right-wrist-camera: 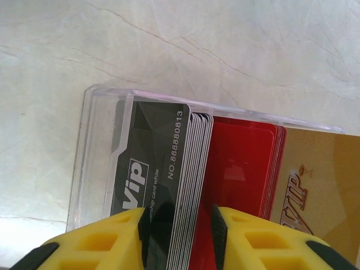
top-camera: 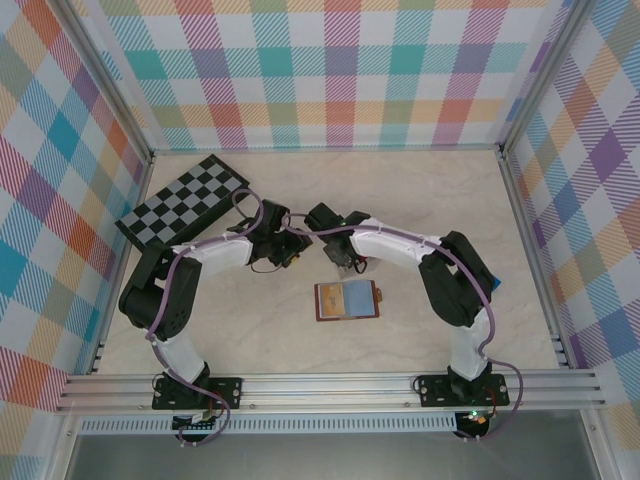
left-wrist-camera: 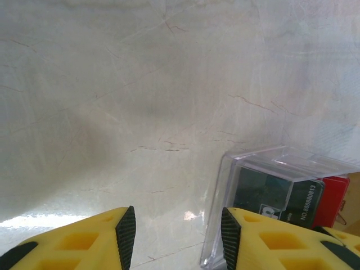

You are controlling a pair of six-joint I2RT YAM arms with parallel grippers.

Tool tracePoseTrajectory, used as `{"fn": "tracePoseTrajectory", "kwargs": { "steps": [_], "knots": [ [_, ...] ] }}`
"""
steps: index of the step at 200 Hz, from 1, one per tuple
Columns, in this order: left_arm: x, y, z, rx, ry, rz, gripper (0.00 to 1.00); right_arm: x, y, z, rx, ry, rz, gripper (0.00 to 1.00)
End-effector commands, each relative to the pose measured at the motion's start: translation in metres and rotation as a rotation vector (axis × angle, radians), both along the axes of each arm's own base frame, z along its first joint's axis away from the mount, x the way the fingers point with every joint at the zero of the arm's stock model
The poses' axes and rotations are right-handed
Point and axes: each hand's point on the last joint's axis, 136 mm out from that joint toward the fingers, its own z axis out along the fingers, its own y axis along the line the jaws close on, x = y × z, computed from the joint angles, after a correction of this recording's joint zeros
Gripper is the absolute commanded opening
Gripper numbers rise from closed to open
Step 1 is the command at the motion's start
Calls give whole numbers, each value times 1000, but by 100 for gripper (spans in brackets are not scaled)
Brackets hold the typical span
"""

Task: Put the credit cards into the card holder

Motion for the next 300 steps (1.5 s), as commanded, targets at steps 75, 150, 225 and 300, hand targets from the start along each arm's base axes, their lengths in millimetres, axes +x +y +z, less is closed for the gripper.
{"fn": "tracePoseTrajectory", "kwargs": {
  "steps": [75,150,225,300],
  "knots": [
    [-5,9,-3,-3,20,25,46,4,-21,16,-18,-21,-40,19],
    [-5,9,-5,-4,27,26,46,-1,-18,18,34,16,-43,6],
    [-6,7,-8,-8,37,22,46,-14,1,10,131,121,-38,12],
    [-6,6,-10,-10,47,16,45,-13,1,1,133,159,-67,21]
  ]
}}
